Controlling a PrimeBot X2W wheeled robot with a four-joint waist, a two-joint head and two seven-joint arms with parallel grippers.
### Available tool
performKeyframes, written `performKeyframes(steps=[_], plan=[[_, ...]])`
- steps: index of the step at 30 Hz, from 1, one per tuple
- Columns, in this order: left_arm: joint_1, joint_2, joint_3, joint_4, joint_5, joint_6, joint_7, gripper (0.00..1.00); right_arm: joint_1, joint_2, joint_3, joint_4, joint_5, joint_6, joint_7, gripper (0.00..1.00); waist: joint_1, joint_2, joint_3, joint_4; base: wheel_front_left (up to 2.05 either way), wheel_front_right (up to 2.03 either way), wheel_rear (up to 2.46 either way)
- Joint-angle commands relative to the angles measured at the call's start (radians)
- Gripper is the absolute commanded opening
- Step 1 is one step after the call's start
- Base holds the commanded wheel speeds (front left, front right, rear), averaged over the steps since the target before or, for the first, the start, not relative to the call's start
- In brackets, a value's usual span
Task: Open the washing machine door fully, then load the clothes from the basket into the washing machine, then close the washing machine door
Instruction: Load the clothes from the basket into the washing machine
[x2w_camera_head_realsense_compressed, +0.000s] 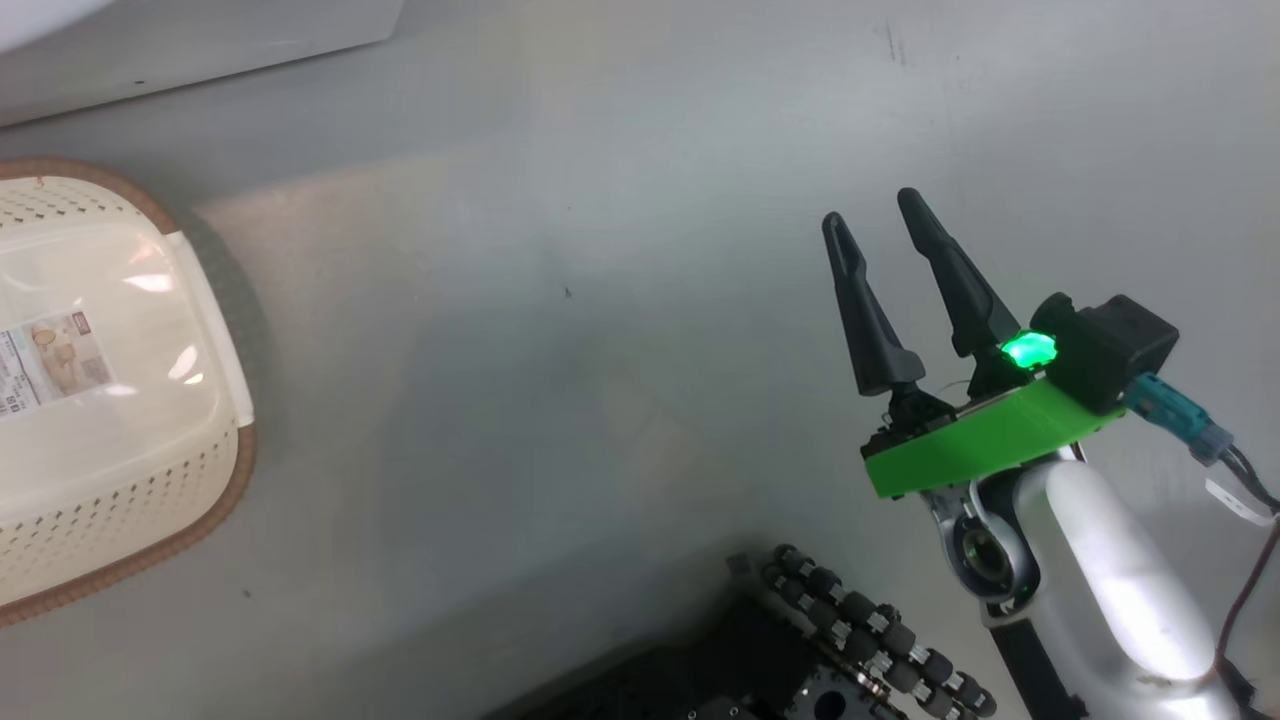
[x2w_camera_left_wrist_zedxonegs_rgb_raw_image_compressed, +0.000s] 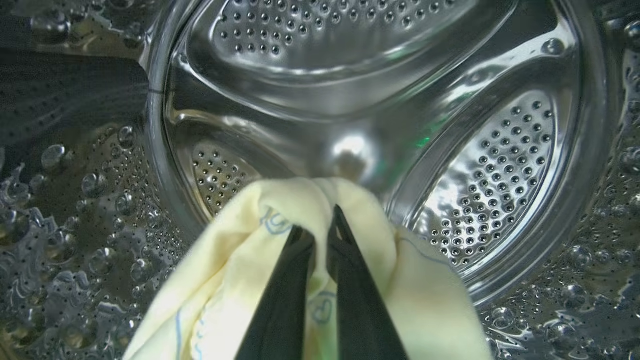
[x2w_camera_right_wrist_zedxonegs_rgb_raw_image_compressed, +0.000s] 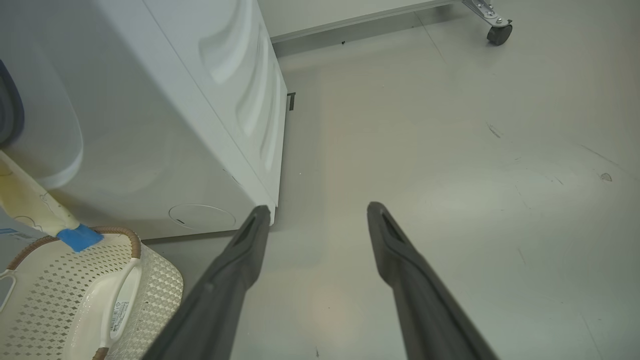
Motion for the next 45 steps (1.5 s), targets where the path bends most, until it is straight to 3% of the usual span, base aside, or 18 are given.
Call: performKeyframes(steps=[1,5,9,14,15,16,17,24,30,39,45], plan=[[-0.038,0.038,0.002,-0.032,0.012,0.009,-0.024,0.00,0.007,-0.003,0.015,-0.021,0.007,0.000,-0.011,1.00,0.0000,0.0000,0.003,0.000,0.00,0.00,0.00],[-0.045,0.020,-0.003,-0.009,0.011,0.020,-0.064,0.00,0.002,-0.003,0.018,-0.019,0.010,0.000,-0.012,1.00,0.0000,0.0000,0.007,0.004,0.00,0.00,0.00],[0.007,0.004,0.007,0.058,-0.025,0.041,0.067,0.00,0.006,-0.003,0.014,-0.015,0.010,0.000,-0.013,1.00,0.0000,0.0000,0.001,0.013,0.00,0.00,0.00],[0.063,-0.006,0.012,0.040,-0.064,0.049,0.192,0.00,0.010,-0.003,0.003,-0.014,0.006,0.000,-0.013,1.00,0.0000,0.0000,-0.006,0.029,0.00,0.00,0.00],[0.073,-0.011,0.016,0.031,-0.070,0.058,0.208,0.21,0.010,-0.003,0.001,-0.014,0.004,0.000,-0.013,1.00,0.0000,0.0000,-0.010,0.033,0.00,0.00,0.00],[0.084,-0.015,0.016,0.022,-0.075,0.063,0.222,0.78,0.011,-0.004,-0.001,-0.014,0.002,0.000,-0.013,1.00,0.0000,0.0000,-0.014,0.037,0.00,0.00,0.00],[0.096,-0.018,0.016,0.012,-0.077,0.069,0.232,1.00,0.012,-0.005,-0.002,-0.014,0.000,0.000,-0.013,1.00,0.0000,0.0000,-0.019,0.041,0.00,0.00,0.00],[0.213,-0.018,0.011,-0.080,-0.081,0.095,0.229,1.00,0.021,-0.008,-0.013,-0.016,-0.012,0.000,-0.013,1.00,0.0000,0.0000,-0.059,0.069,0.00,0.00,0.00],[0.374,-0.034,0.033,-0.155,-0.093,0.133,0.120,1.00,0.039,-0.013,-0.031,-0.019,-0.027,0.000,-0.008,1.00,0.0000,0.0000,-0.117,0.097,0.00,0.00,0.00],[0.690,-0.122,0.066,-0.243,-0.136,0.178,-0.096,1.00,0.091,-0.017,-0.068,-0.039,-0.059,0.000,0.030,1.00,0.0000,0.0000,-0.244,0.145,0.00,0.00,0.00],[0.892,-0.202,0.058,-0.341,-0.127,0.228,-0.154,1.00,0.125,-0.019,-0.091,-0.059,-0.079,0.000,0.056,1.00,0.0000,0.0000,-0.317,0.178,0.00,0.00,0.00]])
